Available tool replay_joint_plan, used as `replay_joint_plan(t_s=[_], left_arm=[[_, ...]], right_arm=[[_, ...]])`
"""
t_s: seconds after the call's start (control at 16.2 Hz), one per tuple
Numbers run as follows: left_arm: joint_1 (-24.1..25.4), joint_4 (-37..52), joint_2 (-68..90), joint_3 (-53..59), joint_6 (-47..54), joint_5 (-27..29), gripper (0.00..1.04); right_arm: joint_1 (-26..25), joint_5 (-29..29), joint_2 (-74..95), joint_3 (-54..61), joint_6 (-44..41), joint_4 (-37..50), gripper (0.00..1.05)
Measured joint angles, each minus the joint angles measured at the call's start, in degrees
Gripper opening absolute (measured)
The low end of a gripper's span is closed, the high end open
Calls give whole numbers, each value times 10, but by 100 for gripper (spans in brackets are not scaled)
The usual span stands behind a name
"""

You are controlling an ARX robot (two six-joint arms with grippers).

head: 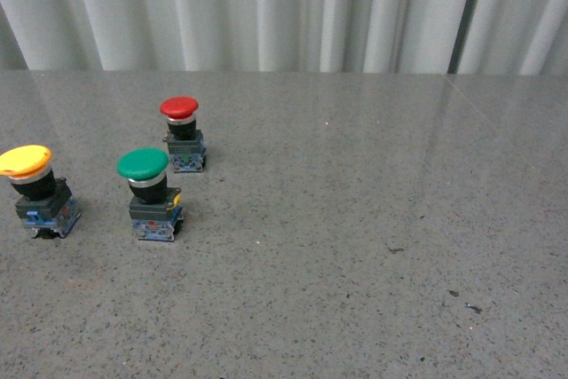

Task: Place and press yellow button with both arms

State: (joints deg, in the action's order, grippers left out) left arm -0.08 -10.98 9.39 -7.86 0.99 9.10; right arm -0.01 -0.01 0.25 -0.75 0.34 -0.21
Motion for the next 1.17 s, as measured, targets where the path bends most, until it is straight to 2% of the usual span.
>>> replay_joint_plan(t_s=[0.12, 0.19, 0.31, 0.37, 0.56, 0.68, 0.93, 1.17], left_arm=[[46, 95, 54, -44, 16, -40, 98], [64, 178, 142, -69, 29, -53, 98], [58, 313, 342, -130, 49, -67, 98], [40, 354, 471, -200, 59, -77, 98], [-4, 331, 676, -312, 61, -91, 98], [-24, 314, 734, -327, 54, -82, 98], [-57, 317, 751, -319, 43, -58, 98], [-63, 338, 774, -274, 23, -37, 98]], right_arm=[[0, 0, 0, 0, 0, -1, 98], [0, 0, 0, 0, 0, 0, 98], [0, 0, 0, 0, 0, 0, 98], [0, 0, 0, 0, 0, 0, 98], [0, 0, 0, 0, 0, -1, 98], [0, 0, 0, 0, 0, 0, 98], [0, 0, 0, 0, 0, 0, 98], [0, 0, 0, 0, 0, 0, 98]])
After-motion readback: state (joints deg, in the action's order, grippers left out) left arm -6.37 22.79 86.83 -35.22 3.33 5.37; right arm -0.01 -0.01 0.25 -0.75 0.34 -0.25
